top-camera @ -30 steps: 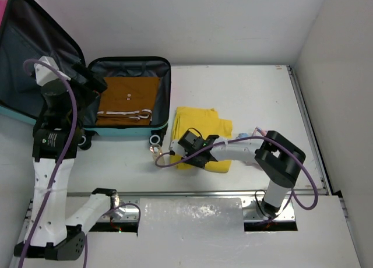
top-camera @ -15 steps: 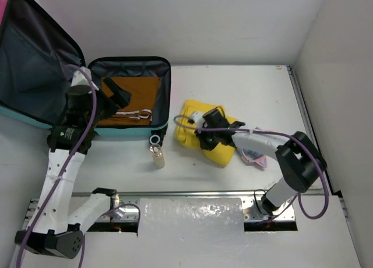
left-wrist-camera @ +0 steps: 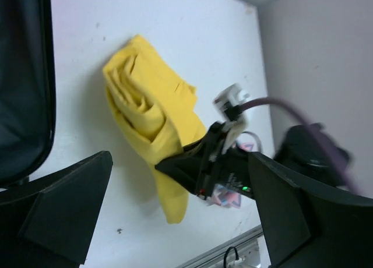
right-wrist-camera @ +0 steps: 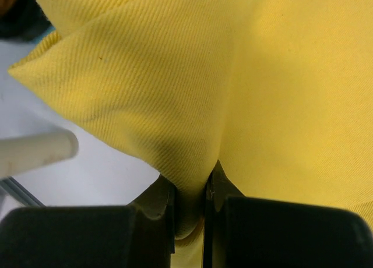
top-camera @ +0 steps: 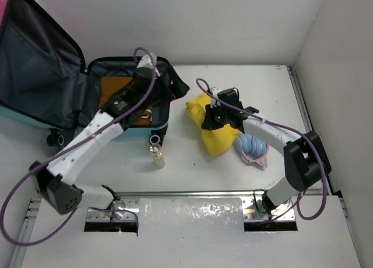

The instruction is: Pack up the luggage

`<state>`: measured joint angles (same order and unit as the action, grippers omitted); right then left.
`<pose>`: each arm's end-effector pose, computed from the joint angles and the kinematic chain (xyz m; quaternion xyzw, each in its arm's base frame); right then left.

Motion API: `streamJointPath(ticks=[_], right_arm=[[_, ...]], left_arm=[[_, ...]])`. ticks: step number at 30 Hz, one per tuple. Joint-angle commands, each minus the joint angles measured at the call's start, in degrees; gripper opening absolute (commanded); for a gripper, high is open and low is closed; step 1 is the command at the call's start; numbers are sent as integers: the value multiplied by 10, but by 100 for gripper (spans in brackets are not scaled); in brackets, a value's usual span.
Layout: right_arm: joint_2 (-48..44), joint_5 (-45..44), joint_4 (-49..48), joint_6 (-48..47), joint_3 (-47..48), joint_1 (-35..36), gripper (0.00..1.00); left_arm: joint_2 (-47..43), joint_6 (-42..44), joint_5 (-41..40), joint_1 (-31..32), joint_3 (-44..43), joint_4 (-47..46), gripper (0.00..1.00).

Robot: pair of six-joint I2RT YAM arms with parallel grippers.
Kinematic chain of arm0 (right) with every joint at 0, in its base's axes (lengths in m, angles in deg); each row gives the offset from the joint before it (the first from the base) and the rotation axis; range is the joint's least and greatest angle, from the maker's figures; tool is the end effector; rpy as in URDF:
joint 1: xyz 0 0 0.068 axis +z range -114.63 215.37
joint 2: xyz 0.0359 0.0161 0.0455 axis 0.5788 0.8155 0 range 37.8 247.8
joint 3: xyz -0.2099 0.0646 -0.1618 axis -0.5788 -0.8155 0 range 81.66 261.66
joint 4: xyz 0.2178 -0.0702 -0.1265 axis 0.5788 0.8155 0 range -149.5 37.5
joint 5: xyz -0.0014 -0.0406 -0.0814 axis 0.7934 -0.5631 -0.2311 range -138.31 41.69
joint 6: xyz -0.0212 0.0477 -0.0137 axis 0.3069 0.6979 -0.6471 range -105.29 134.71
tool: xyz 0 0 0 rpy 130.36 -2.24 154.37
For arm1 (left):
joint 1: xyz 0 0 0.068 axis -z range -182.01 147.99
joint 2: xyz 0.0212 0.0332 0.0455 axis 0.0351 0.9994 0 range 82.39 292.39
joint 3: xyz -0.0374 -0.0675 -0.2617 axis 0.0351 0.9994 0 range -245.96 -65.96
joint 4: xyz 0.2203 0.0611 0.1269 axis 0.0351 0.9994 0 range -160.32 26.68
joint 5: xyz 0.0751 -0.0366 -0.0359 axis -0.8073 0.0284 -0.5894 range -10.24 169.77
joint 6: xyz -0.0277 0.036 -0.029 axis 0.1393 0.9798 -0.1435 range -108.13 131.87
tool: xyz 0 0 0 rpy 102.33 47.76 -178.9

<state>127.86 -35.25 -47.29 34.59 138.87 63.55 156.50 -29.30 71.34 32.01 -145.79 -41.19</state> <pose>0.2919 0.1655 0.2180 -0.1099 0.9125 0.2506 0.3040 0.2398 -0.1556 0.4083 -0.0922 0.8294 -0.2854 0.4713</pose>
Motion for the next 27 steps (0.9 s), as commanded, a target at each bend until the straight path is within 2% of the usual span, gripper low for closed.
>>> streamJointPath(ticks=[1, 12, 23, 25, 26, 27], right_arm=[[1, 28, -89, 73, 57, -7, 0], [-3, 50, -158, 97, 43, -7, 0], [-19, 59, -191, 99, 36, -7, 0], [-25, 56, -200, 102, 28, -7, 0], [-27, 56, -203, 104, 27, -8, 0], [-27, 57, -206, 109, 26, -7, 0]], left_arm=[[56, -18, -12, 8, 0, -39, 100], [184, -44, 45, 19, -31, -98, 100], [280, -54, 35, 39, -50, -112, 98], [288, -53, 30, 39, -51, -115, 83], [290, -52, 29, 39, -50, -117, 73], [293, -52, 28, 39, -49, -122, 54]])
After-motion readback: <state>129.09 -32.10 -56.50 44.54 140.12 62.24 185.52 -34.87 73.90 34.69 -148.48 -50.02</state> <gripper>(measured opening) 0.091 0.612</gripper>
